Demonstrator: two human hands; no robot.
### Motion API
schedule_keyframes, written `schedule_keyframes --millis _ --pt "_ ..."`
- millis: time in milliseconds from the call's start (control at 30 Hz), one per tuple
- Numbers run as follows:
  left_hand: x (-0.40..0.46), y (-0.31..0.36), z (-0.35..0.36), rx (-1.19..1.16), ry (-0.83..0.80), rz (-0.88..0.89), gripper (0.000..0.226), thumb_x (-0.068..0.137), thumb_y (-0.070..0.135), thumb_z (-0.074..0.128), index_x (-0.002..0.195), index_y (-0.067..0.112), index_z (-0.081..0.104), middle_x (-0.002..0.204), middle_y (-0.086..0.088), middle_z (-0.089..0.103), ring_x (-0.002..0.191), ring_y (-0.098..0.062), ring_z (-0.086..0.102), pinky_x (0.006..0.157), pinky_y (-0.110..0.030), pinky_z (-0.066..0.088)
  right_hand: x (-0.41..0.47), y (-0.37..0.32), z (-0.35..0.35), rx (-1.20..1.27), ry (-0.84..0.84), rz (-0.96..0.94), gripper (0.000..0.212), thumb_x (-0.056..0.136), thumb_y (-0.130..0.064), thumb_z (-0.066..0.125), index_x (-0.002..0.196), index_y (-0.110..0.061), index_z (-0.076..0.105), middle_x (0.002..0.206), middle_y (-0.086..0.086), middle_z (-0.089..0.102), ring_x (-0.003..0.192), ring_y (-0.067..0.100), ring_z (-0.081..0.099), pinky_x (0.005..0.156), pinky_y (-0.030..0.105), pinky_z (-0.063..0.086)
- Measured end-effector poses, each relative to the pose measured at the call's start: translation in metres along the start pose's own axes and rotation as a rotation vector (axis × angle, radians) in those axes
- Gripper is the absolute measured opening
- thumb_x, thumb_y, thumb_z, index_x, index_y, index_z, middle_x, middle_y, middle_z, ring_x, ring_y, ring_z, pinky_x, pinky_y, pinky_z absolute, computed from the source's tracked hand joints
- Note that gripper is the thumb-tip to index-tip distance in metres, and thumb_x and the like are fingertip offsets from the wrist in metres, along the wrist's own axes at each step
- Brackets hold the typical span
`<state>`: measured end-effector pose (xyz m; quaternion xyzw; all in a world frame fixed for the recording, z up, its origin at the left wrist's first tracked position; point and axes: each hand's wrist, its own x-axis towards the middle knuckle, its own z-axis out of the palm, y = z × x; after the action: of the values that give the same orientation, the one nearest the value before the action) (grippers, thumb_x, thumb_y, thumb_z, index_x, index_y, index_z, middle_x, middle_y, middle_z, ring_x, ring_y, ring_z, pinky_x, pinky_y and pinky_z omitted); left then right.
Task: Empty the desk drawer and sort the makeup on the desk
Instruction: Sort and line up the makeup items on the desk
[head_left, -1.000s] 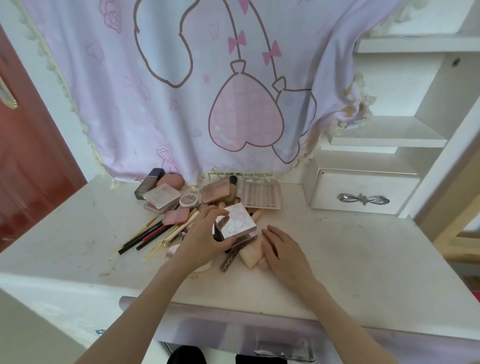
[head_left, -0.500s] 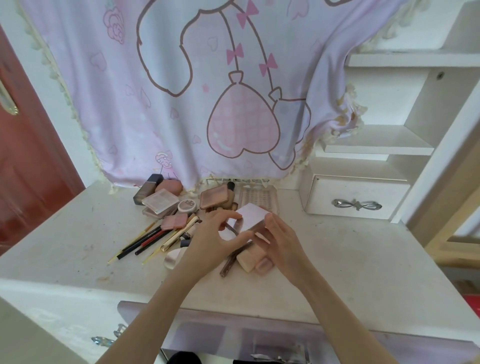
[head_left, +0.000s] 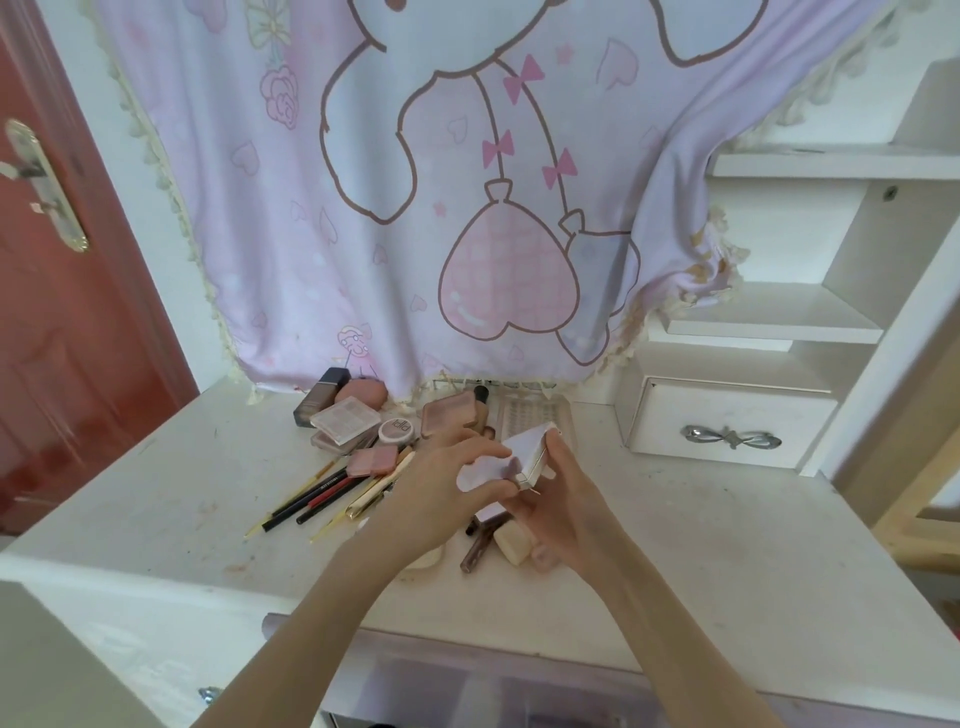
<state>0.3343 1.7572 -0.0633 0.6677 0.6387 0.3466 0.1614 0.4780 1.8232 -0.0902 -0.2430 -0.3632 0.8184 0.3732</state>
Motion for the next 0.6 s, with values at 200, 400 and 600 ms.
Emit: schedule_keyframes --millis 200,400,600 --pt "0.005 -0.011 -0.026 0.165 -0.125 0.094 0.071 0.078 0.045 0.067 0.139 0.033 0.034 0.127 0.030 0.026 0.111 0.018 0.015 0.095 -0.005 0.017 0.014 0.008 0.020 -0.176 -0.062 0.073 0.039 0.082 -0.050 0.047 0.093 -0.018 0.066 0.081 -0.001 0.072 0.083 0.019 0.066 0.088 0.039 0.048" --pt "0.036 -0.049 -0.049 0.045 -0.101 0.083 0.068 0.073 0.043 0.070 0.134 0.034 0.041 0.124 0.029 0.038 0.118 0.012 0.034 0.101 -0.013 0.027 0.060 0.009 0.042 -0.141 -0.115 0.143 0.042 0.089 -0.052 0.042 0.108 -0.023 0.067 0.093 0.000 0.065 0.081 0.016 0.066 0.085 0.037 0.047" --pt "0.084 -0.082 -0.075 0.014 -0.094 0.098 0.067 0.072 0.044 0.069 0.133 0.032 0.043 0.112 0.030 0.044 0.109 0.012 0.041 0.089 0.001 0.027 0.120 0.004 0.052 -0.010 -0.143 0.180 0.034 0.088 -0.042 0.050 0.101 -0.019 0.072 0.103 0.001 0.065 0.092 0.017 0.064 0.086 0.044 0.051"
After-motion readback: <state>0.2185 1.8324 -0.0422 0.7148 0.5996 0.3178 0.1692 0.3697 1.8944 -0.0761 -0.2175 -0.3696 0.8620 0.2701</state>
